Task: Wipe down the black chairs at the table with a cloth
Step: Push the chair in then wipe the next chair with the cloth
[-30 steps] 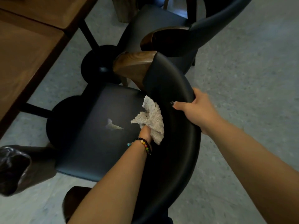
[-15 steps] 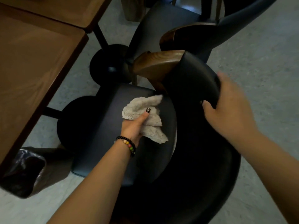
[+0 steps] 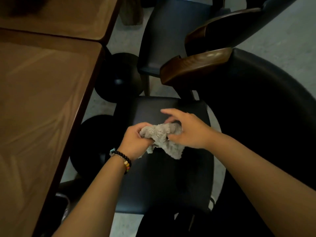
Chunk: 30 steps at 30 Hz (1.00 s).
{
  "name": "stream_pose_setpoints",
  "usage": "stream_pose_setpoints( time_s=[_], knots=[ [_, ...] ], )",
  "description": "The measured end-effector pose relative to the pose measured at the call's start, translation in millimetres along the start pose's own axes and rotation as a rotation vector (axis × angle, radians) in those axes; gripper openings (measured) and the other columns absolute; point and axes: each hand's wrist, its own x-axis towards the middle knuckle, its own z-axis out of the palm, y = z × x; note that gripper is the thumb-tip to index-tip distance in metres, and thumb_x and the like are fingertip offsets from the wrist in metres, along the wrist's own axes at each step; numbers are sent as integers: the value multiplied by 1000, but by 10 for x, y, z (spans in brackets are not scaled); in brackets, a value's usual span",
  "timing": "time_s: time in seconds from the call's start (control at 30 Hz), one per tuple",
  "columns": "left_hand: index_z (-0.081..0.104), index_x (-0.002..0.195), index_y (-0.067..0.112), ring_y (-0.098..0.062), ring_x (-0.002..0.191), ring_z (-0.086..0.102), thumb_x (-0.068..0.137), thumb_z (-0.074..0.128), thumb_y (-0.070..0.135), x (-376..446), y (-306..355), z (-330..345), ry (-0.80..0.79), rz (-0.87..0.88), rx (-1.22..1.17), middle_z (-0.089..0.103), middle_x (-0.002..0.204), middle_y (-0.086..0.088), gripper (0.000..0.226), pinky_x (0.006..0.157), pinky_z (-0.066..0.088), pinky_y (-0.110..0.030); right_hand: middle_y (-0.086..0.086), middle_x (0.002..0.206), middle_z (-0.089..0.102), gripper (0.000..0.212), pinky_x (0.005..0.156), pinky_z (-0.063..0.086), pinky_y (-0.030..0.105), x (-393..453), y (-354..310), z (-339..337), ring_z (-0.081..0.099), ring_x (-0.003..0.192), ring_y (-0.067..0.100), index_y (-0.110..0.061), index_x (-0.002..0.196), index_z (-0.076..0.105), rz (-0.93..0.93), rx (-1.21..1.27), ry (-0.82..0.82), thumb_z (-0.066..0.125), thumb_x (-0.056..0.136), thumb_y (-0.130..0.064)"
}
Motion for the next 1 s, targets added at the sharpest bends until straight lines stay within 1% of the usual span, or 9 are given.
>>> stream_pose_setpoints(
  time_s=[0.1, 0.27, 0.37, 0.5, 0.63, 0.77, 0.83, 0.9, 1.0],
  knots=[
    [64, 88, 16, 2, 76, 65, 72, 77, -9, -32, -14, -111, 98, 30, -39, 69, 85, 7, 32, 65, 50, -12, -17, 94, 64, 50, 75, 54, 23, 15, 0, 227, 61, 84, -4, -35, 118, 62, 37, 70, 55, 81, 73, -26],
    [57, 100, 20, 4, 80, 66, 77, 75, -2, -267, -155, -108, 291, -21, -119, 68, 95, 2, 36, 69, 51, -12, -4, 70, 66, 8, 61, 54, 31, -119, -14, 435, 62, 66, 9, -25, 73, 68, 98, 174, 269, 74, 75, -20],
    [56, 105, 21, -6, 93, 67, 82, 69, -3, -371, -350, -140, 381, -78, -193, 68, 102, -1, 36, 82, 54, -18, -6, 82, 55, 16, 62, 39, 13, -211, 40, 442, 53, 70, 6, -24, 69, 58, 186, 123, 562, 73, 75, -22],
    [54, 116, 18, -11, 107, 59, 82, 70, -2, -333, -770, -153, 461, -181, -88, 61, 118, -3, 42, 92, 45, -21, -1, 111, 47, 20, 76, 33, 17, -193, 246, 373, 51, 100, 14, -17, 75, 51, 187, -93, 823, 69, 78, -25],
    [47, 136, 23, -16, 126, 46, 82, 72, 10, -151, -1216, -156, 443, -307, 240, 47, 142, -5, 61, 109, 37, -33, 13, 139, 44, 25, 96, 44, 39, 171, 550, 549, 43, 127, 32, -16, 78, 48, 150, -150, 659, 73, 76, -19],
    [35, 147, 31, -27, 147, 13, 84, 71, 21, 155, -1433, -293, 419, -321, 402, 16, 160, -6, 74, 120, 17, -42, 4, 160, 14, 44, 119, 10, 56, 580, 936, 1007, 4, 149, 29, -21, 115, 48, 313, -231, 207, 69, 82, -41],
    [27, 150, 36, -28, 148, 3, 82, 73, 29, 244, -1522, -371, 377, -342, 459, 7, 162, -5, 82, 121, 12, -42, -3, 162, -7, 85, 117, 2, 62, 633, 1112, 1199, -13, 149, 27, -27, 150, 12, 427, -211, 164, 61, 86, -51],
    [19, 152, 39, -32, 148, -2, 80, 75, 36, 288, -1602, -449, 308, -373, 509, -1, 163, -4, 91, 120, 10, -43, -5, 160, -21, 94, 114, 3, 67, 638, 1228, 1351, -21, 147, 31, -39, 150, -16, 404, -300, 179, 54, 89, -55],
    [8, 153, 40, -37, 147, -6, 76, 78, 44, 305, -1683, -519, 196, -434, 562, -8, 162, -5, 104, 120, 11, -47, -3, 157, -28, 92, 110, 5, 73, 699, 1296, 1442, -23, 145, 37, -50, 144, -23, 372, -431, 173, 48, 88, -62]
  ],
)
